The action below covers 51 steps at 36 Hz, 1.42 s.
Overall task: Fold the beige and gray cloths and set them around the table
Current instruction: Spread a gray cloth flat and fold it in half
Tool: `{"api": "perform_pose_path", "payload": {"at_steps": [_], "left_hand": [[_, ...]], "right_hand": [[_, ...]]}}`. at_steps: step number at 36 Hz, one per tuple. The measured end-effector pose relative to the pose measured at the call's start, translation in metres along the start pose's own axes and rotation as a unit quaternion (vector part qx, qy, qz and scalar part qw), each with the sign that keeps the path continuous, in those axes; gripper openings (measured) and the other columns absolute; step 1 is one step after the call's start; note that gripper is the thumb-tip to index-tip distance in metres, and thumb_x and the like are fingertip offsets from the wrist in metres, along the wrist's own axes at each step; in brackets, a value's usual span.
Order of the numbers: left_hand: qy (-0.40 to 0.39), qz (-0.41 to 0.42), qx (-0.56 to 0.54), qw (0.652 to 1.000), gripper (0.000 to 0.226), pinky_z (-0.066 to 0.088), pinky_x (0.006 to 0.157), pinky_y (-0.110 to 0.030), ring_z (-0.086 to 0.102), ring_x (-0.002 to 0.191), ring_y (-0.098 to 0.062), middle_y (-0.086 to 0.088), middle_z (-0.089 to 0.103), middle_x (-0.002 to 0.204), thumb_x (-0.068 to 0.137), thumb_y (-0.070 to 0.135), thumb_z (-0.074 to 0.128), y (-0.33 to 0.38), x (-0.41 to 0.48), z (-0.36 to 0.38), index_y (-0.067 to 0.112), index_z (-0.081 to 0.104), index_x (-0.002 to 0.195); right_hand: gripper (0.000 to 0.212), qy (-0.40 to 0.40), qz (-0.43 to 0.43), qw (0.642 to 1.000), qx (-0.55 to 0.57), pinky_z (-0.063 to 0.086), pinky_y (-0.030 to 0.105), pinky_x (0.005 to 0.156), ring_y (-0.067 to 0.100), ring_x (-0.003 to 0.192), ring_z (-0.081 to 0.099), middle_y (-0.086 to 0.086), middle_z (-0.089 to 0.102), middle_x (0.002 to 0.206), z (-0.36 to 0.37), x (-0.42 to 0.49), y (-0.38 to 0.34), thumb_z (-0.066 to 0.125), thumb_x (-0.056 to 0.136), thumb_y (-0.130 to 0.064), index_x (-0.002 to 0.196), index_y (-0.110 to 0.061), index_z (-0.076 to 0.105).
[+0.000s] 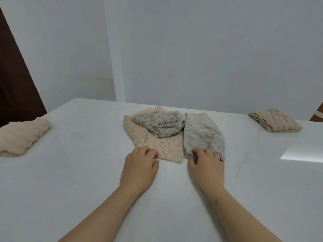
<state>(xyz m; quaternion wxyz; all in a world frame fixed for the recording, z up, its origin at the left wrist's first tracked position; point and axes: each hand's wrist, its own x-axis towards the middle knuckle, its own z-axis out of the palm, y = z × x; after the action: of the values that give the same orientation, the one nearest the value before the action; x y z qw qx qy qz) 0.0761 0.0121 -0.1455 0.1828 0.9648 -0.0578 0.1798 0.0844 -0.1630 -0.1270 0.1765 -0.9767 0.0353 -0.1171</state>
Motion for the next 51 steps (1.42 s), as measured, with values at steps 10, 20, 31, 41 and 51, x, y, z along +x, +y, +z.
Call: {"api": "perform_pose_path", "payload": {"at_steps": [10, 20, 31, 41, 51], "left_hand": [[-0.015, -0.013, 0.032, 0.999, 0.027, 0.033, 0.093, -0.025, 0.045, 0.114, -0.015, 0.008, 0.055, 0.121, 0.096, 0.028, 0.036, 0.03, -0.084, -0.028, 0.025, 0.055, 0.115], [0.001, -0.013, 0.041, 0.999, 0.027, 0.034, 0.087, -0.027, 0.049, 0.107, -0.018, 0.005, 0.059, 0.115, 0.096, 0.026, 0.036, 0.052, -0.139, -0.044, 0.022, 0.057, 0.111], [-0.014, 0.001, 0.043, 0.999, 0.027, 0.033, 0.088, -0.027, 0.046, 0.112, -0.015, 0.009, 0.055, 0.12, 0.096, 0.029, 0.035, 0.051, -0.124, -0.041, 0.027, 0.056, 0.114], [-0.012, 0.001, 0.054, 0.998, 0.036, 0.03, 0.097, -0.031, 0.033, 0.129, -0.017, 0.005, 0.036, 0.14, 0.095, 0.025, 0.035, 0.044, -0.068, -0.019, 0.028, 0.043, 0.13], [-0.044, -0.122, 0.054, 0.99, 0.03, 0.028, 0.098, -0.037, 0.035, 0.123, -0.024, 0.004, 0.045, 0.132, 0.095, 0.042, 0.034, 0.038, -0.015, -0.004, 0.034, 0.049, 0.121]], "right_hand": [[0.028, 0.033, -0.006, 0.999, -0.007, 0.034, 0.034, 0.094, 0.026, 0.113, 0.044, 0.0, 0.056, 0.12, -0.024, -0.093, 0.021, 0.039, 0.092, -0.024, 0.115, -0.023, 0.055], [0.022, 0.044, -0.059, 0.996, -0.057, 0.033, 0.033, 0.091, 0.025, 0.103, 0.05, 0.001, 0.059, 0.105, -0.043, -0.16, 0.031, 0.04, 0.088, -0.024, 0.099, -0.017, 0.058], [0.035, 0.118, -0.105, 0.983, -0.093, 0.026, 0.041, 0.086, 0.033, 0.091, 0.062, 0.006, 0.067, 0.096, -0.033, -0.141, 0.019, 0.038, 0.065, -0.035, 0.072, -0.019, 0.068], [0.034, -0.016, -0.036, 0.998, -0.058, 0.023, 0.047, 0.1, 0.024, 0.125, 0.034, -0.005, 0.044, 0.134, -0.021, -0.095, 0.014, 0.035, 0.089, -0.04, 0.119, -0.029, 0.048], [0.029, 0.014, -0.042, 0.999, -0.031, 0.024, 0.041, 0.1, 0.018, 0.122, 0.037, -0.015, 0.045, 0.132, -0.017, -0.083, 0.019, 0.035, 0.093, -0.034, 0.118, -0.035, 0.049]]}}
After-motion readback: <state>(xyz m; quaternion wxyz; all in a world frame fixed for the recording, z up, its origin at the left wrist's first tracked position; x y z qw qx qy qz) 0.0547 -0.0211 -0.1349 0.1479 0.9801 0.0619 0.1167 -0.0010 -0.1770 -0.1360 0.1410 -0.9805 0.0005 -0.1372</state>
